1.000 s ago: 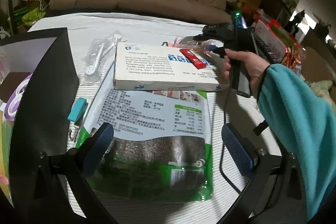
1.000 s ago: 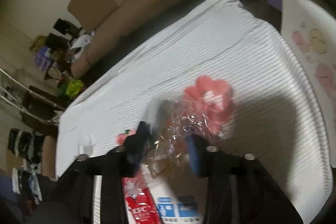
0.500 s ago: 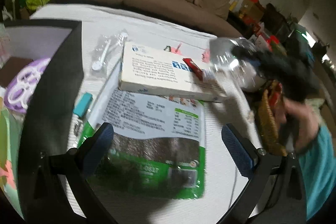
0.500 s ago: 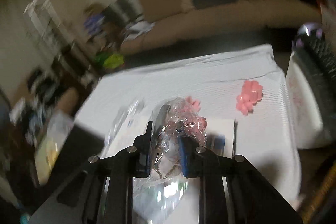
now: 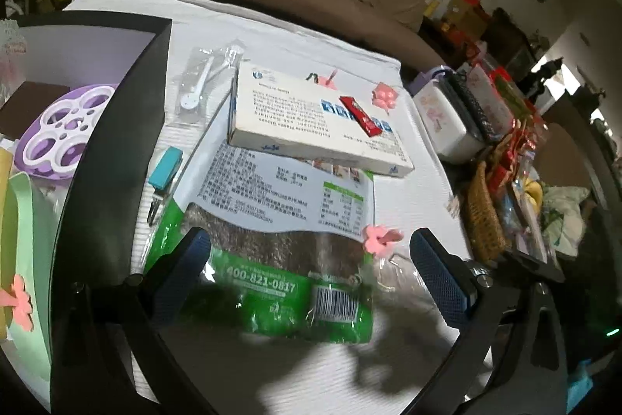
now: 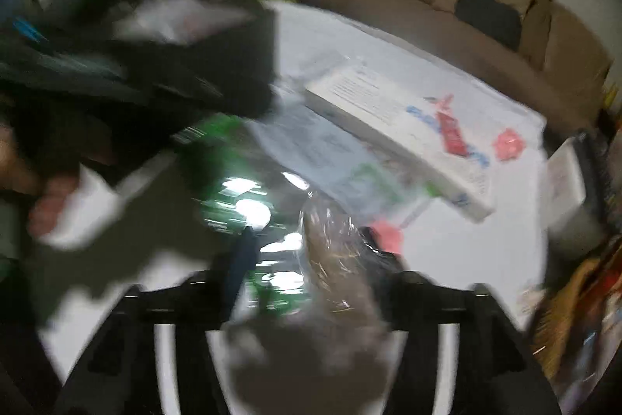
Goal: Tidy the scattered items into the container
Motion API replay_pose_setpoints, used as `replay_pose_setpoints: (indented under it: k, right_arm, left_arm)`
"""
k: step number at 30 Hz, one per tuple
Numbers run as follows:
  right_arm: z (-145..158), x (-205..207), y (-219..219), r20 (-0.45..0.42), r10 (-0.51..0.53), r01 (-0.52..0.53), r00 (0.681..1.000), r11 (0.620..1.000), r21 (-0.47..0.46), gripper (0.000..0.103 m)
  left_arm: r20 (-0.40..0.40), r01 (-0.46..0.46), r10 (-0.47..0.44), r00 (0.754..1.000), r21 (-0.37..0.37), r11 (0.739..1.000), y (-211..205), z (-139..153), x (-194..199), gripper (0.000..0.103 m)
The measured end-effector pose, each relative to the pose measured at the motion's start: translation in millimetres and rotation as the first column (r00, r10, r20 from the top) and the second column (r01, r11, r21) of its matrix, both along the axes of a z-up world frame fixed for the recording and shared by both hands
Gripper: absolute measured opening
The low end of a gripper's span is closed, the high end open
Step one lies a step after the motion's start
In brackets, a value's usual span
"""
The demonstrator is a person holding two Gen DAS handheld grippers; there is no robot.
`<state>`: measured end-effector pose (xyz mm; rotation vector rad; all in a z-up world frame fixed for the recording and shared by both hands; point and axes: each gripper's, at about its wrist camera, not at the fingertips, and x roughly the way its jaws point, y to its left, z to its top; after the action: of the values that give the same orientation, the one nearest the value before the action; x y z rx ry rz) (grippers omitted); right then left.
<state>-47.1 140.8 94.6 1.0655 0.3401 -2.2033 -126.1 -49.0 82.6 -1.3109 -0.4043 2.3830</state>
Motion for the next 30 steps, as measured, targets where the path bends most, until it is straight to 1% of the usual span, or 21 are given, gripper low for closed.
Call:
replay_pose_setpoints:
  k: [1, 2, 3, 4, 5, 7, 8, 10, 13, 15, 18, 19, 20, 21, 23, 27, 29, 30]
  right_arm:
    - [5.5, 3.3, 9.8, 0.012, -0.026, 0.027, 1.0, 0.999, -0.046, 0.076]
    - [10.3, 4.8, 21.6, 0.011, -0.076, 0.077, 0.997, 0.994, -0.078, 0.076]
    - [12.0, 4.8, 32.0, 0.014, -0.131, 0.131, 0.991, 0.987, -0.092, 0.076]
    - [10.0, 0.4, 46.5, 0.024, -0.198, 0.199, 0.98, 0.974, -0.104, 0.076]
    - [7.7, -4.2, 57.7, 0.038, -0.24, 0.242, 0.97, 0.963, -0.121, 0.076]
    - [1.0, -13.6, 80.5, 0.093, -0.301, 0.313, 0.949, 0.934, -0.175, 0.076]
    - [-2.5, -17.7, 92.3, 0.121, -0.337, 0.355, 0.934, 0.912, -0.203, 0.076]
    - [-11.5, -27.1, 107.9, 0.177, -0.366, 0.401, 0.914, 0.881, -0.25, 0.076]
    - [-16.2, -37.4, 113.5, 0.211, -0.363, 0.412, 0.908, 0.866, -0.283, 0.076]
    - [-14.6, -42.1, 112.4, 0.216, -0.369, 0.419, 0.904, 0.867, -0.271, 0.076]
    - [-15.2, -45.4, 112.5, 0.235, -0.362, 0.421, 0.902, 0.859, -0.293, 0.076]
    - [-15.7, -45.6, 113.3, 0.24, -0.36, 0.422, 0.901, 0.856, -0.298, 0.076]
    - [-16.6, -46.4, 114.5, 0.242, -0.363, 0.425, 0.9, 0.855, -0.298, 0.076]
    - [-16.5, -46.1, 116.0, 0.243, -0.366, 0.428, 0.898, 0.853, -0.299, 0.076]
    - [-16.4, -46.3, 121.0, 0.251, -0.373, 0.439, 0.893, 0.843, -0.311, 0.076]
    - [-16.0, -46.7, 132.1, 0.27, -0.383, 0.459, 0.883, 0.821, -0.338, 0.076]
    - [-16.2, -46.7, 135.1, 0.271, -0.383, 0.46, 0.883, 0.823, -0.334, 0.076]
    - [-16.0, -46.6, 136.7, 0.271, -0.384, 0.46, 0.883, 0.823, -0.332, 0.076]
  left_arm:
    - [0.001, 0.003, -0.003, 1.0, -0.017, 1.0, 2.1, -0.7, 1.3, 0.103]
    - [0.003, 0.01, -0.01, 1.0, -0.034, 0.999, 4.7, -1.9, 2.2, 0.103]
    - [0.013, 0.02, -0.02, 1.0, -0.051, 0.998, 7.8, -4.7, 2.6, 0.103]
    - [0.029, 0.031, -0.029, 0.999, -0.061, 0.998, 10.6, -8.0, 3.2, 0.103]
    - [0.046, 0.042, -0.04, 0.998, -0.059, 0.997, 12.8, -11.5, 3.9, 0.103]
    - [0.079, 0.067, -0.063, 0.995, -0.049, 0.997, 17.4, -18.7, 6.4, 0.103]
    - [0.087, 0.08, -0.075, 0.993, -0.052, 0.995, 20.1, -21.3, 8.3, 0.103]
    - [0.077, 0.117, -0.112, 0.991, -0.069, 0.991, 27.4, -22.4, 14.2, 0.103]
    - [0.049, 0.19, -0.186, 0.981, -0.107, 0.976, 47.1, -23.7, 28.8, 0.103]
    - [0.033, 0.246, -0.244, 0.969, -0.154, 0.957, 66.8, -27.5, 41.7, 0.103]
    - [0.004, 0.326, -0.339, 0.941, -0.281, 0.903, 101.2, -35.6, 60.4, 0.103]
    - [-0.003, 0.339, -0.36, 0.933, -0.329, 0.881, 112.0, -39.7, 65.9, 0.103]
    - [-0.006, 0.343, -0.37, 0.929, -0.364, 0.866, 120.7, -43.7, 70.1, 0.103]
    - [-0.002, 0.343, -0.372, 0.928, -0.379, 0.859, 127.1, -47.2, 72.1, 0.103]
    - [0.011, 0.334, -0.357, 0.934, -0.376, 0.864, 138.1, -53.0, 72.6, 0.103]
    - [0.034, 0.314, -0.322, 0.946, -0.338, 0.887, 151.2, -59.0, 74.0, 0.103]
    - [0.056, 0.311, -0.309, 0.949, -0.304, 0.9, 153.1, -59.9, 75.2, 0.103]
    - [0.048, 0.301, -0.3, 0.953, -0.275, 0.913, 151.5, -56.4, 76.4, 0.103]
